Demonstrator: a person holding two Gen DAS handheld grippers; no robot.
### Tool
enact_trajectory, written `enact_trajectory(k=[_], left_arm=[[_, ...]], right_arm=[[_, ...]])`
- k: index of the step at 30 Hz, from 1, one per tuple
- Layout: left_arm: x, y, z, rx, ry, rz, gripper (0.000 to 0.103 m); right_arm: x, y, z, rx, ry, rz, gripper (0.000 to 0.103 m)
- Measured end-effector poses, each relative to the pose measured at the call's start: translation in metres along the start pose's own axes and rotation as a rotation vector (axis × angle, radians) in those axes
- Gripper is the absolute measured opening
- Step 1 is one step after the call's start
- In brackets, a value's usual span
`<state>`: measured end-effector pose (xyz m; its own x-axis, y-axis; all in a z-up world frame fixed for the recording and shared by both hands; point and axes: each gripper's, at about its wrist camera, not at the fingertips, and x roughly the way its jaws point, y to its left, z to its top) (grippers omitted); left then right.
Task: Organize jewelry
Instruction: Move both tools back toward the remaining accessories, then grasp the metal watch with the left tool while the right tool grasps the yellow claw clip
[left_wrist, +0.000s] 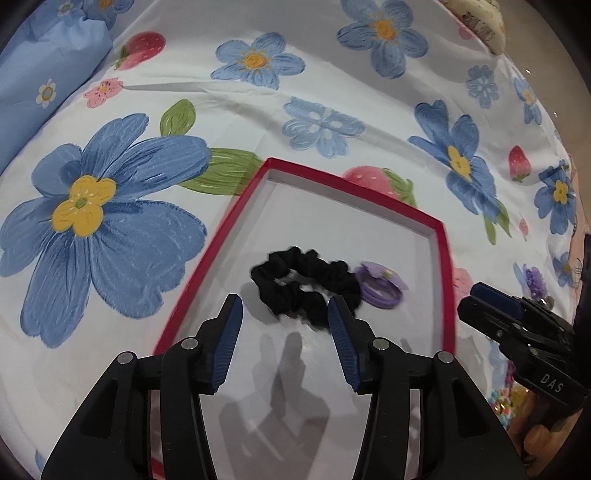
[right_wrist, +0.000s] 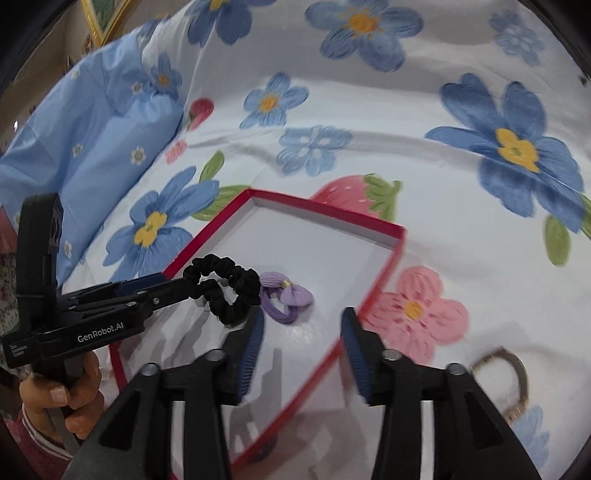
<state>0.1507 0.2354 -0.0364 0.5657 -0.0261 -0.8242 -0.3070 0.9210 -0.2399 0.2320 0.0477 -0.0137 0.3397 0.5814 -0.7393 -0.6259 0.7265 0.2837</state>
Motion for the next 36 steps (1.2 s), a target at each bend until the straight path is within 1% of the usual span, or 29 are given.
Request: enact_trajectory(k=[3, 7, 16, 20, 27, 31, 36], left_arm=[[-0.011, -0.012, -0.006, 0.024, -0.016, -0.009, 0.047], [-0.022, -0.033, -0.015, 0.064, -0.025, -0.041, 0.047], [-0.037, -0.083, -0.043, 0.148, -0.014, -0.113, 0.047], [-0.038, -0.101, -0.052, 0.182, -0.004, -0.138, 0.047], [-0.04, -0.133, -0.065, 0.246, 0.014, -0.181, 0.047], [-0.039, -0.15, -0.073, 0.283, 0.024, -0.195, 0.047], [-0.036, -0.168, -0.08, 0.329, 0.042, -0.209, 0.047]], right_arm=[[-0.019, -0.007, -0.011, 0.022, -0.031, -0.008, 0.05], [-0.041, -0.02, -0.027, 0.064, -0.056, -0.023, 0.05], [-0.085, -0.051, -0.068, 0.123, -0.089, -0.09, 0.05], [-0.104, -0.064, -0.086, 0.151, -0.1, -0.115, 0.05], [-0.143, -0.09, -0.122, 0.209, -0.128, -0.186, 0.052], [-0.155, -0.105, -0.142, 0.241, -0.124, -0.216, 0.052], [-0.163, -0.118, -0.163, 0.28, -0.115, -0.226, 0.052]])
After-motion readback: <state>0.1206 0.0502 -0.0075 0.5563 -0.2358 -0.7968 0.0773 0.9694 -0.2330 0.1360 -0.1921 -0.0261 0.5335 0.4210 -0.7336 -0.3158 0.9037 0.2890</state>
